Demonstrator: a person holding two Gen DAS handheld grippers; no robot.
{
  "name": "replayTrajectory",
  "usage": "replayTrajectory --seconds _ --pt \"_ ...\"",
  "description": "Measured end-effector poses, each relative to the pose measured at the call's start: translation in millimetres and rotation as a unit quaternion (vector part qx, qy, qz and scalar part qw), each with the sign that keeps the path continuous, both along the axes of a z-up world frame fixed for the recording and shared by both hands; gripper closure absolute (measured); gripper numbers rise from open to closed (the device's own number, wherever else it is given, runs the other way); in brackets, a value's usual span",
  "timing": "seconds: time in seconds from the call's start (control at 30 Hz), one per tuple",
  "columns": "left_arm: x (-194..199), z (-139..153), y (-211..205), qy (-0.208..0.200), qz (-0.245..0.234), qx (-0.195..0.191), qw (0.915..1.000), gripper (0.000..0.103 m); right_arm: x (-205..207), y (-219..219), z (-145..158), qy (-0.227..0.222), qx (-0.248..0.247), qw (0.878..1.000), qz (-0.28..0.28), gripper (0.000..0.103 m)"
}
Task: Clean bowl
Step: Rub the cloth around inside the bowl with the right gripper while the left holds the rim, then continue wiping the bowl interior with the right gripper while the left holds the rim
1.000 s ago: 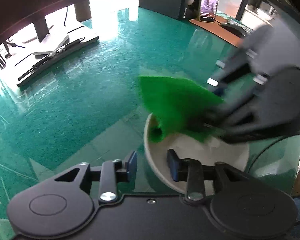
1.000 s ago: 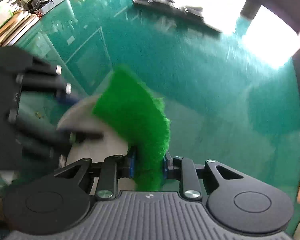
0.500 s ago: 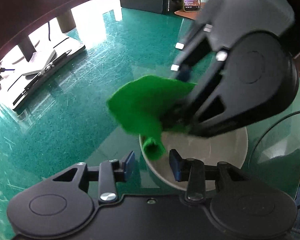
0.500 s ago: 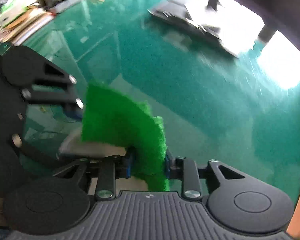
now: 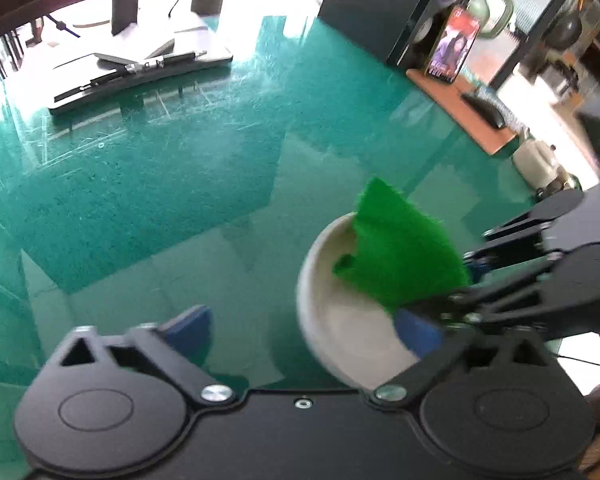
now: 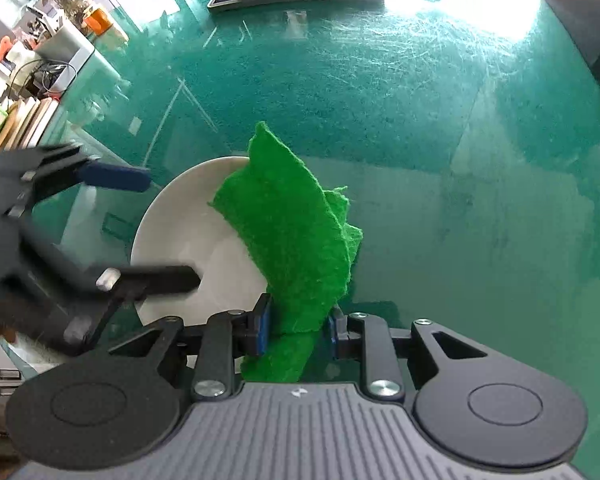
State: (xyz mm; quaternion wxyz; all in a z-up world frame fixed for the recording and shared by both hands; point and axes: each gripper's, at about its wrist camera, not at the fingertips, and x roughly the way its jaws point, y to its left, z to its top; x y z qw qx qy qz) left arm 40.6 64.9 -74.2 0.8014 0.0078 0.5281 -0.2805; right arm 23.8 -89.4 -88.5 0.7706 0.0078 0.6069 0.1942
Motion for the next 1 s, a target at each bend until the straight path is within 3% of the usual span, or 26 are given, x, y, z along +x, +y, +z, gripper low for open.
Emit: replayTrajectory --seconds 0.1,0.17,0.27,0.37,0.47,0.53,0.6,0.8,1.0 --pt "-4 -3 -1 0.009 0.038 -0.002 0.9992 0.001 0 -2 -2 0.003 0.003 1.0 -0.005 0.077" --pt "-6 -10 -3 0.027 0.072 0.024 0.9967 0.001 3 -7 -1 0.005 0.003 1.0 -0.006 0.077" --pt "-5 -17 2 0.068 0.099 0.008 0.9928 0.001 0 -7 0 0.002 0.0 1.0 -0.002 0.077" --pt "-9 -18 3 0.064 0.106 0.005 0.9923 0.006 0 -5 0 -0.001 -0.004 1.0 0.003 0.076" --pt "-12 -12 -9 0.022 0.094 0.069 0.993 0.06 -1 1 1 -0.007 -0.016 1.0 0.02 0.075" --pt "-8 -15 -6 0.045 0.083 0.023 0.9953 0.086 -2 2 1 -0.001 -0.014 1.0 0.026 0.073" --pt "-3 -16 -5 0.052 0.074 0.01 0.9958 0.086 -3 6 1 0.001 -0.014 0.999 0.035 0.073" --pt "5 -11 -15 0.026 -0.017 0.037 0.9988 0.085 2 16 3 -0.007 -0.038 0.997 0.063 0.072" --pt "-1 -11 -27 0.002 -0.043 0.063 0.9971 0.082 32 47 9 -0.06 -0.086 0.983 0.148 0.069"
